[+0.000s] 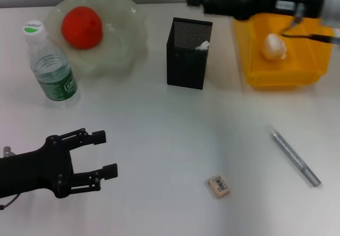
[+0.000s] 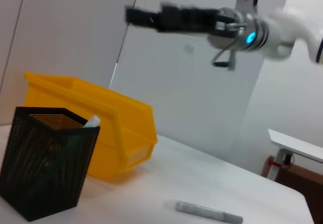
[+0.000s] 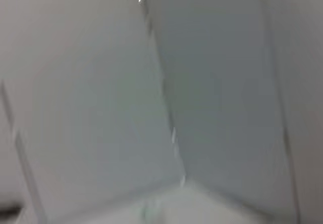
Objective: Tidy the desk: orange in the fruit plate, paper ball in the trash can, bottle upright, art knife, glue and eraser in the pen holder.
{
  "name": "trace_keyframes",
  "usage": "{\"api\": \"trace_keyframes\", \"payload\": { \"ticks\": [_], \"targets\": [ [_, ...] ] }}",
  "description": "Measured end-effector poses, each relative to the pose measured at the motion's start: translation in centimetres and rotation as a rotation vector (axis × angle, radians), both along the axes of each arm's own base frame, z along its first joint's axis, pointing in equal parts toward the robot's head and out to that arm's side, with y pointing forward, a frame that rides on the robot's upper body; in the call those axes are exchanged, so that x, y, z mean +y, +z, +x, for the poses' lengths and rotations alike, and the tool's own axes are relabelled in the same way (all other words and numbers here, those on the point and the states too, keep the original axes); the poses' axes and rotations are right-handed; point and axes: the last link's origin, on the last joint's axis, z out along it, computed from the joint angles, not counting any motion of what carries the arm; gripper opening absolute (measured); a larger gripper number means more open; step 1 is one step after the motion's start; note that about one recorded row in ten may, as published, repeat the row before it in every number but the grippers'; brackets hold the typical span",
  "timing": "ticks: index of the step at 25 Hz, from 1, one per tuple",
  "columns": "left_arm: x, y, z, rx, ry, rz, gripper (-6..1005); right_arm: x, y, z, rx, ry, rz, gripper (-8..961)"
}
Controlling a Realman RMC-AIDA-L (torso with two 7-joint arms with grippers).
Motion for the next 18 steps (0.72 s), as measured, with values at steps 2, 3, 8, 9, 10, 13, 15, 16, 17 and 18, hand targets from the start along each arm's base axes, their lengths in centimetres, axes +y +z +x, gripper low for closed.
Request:
{"api": "trace_keyframes", "payload": {
  "ticks": [2,3,8,9,10,13,15,16,17,18],
  "targets": [
    [0.0,-0.2,0.2,-0.004,-0.004,-0.004,844,-0.8,1.1,-0.9,-0.140,-0.006,-0.070,651],
    [0.1,-0.2,0.3,-0.005,-0.007,-0.006,844,-1.2,1.6,-1.3,-0.206,-0.013,-0.093,662],
    [0.2,-0.4,0.6,-0.006,-0.021,-0.018,844,-2.3,2.4,-2.7,-0.571,-0.163,-0.181,675],
    [0.3,-0.5,0.6,-0.006,-0.023,-0.020,844,-2.4,2.2,-2.9,-0.635,-0.198,-0.197,675],
    [0.3,-0.5,0.7,-0.005,-0.026,-0.022,844,-2.5,1.9,-3.0,-0.685,-0.234,-0.211,675],
    [0.4,-0.6,0.8,-0.006,-0.026,-0.027,844,-2.7,0.8,-3.2,-0.802,-0.340,-0.246,675],
    [0.6,-0.6,0.9,-0.007,-0.027,-0.030,844,-3.0,-0.2,-3.1,-0.866,-0.369,-0.270,674],
    [0.6,-0.6,1.0,-0.007,-0.029,-0.031,844,-3.3,-0.7,-3.1,-0.898,-0.373,-0.283,674],
    [0.6,-0.6,1.0,-0.006,-0.030,-0.032,844,-3.7,-1.4,-3.1,-0.934,-0.364,-0.305,674],
    [0.7,-0.6,1.0,-0.006,-0.031,-0.034,844,-4.0,-2.0,-3.1,-0.968,-0.348,-0.323,674]
  ]
}}
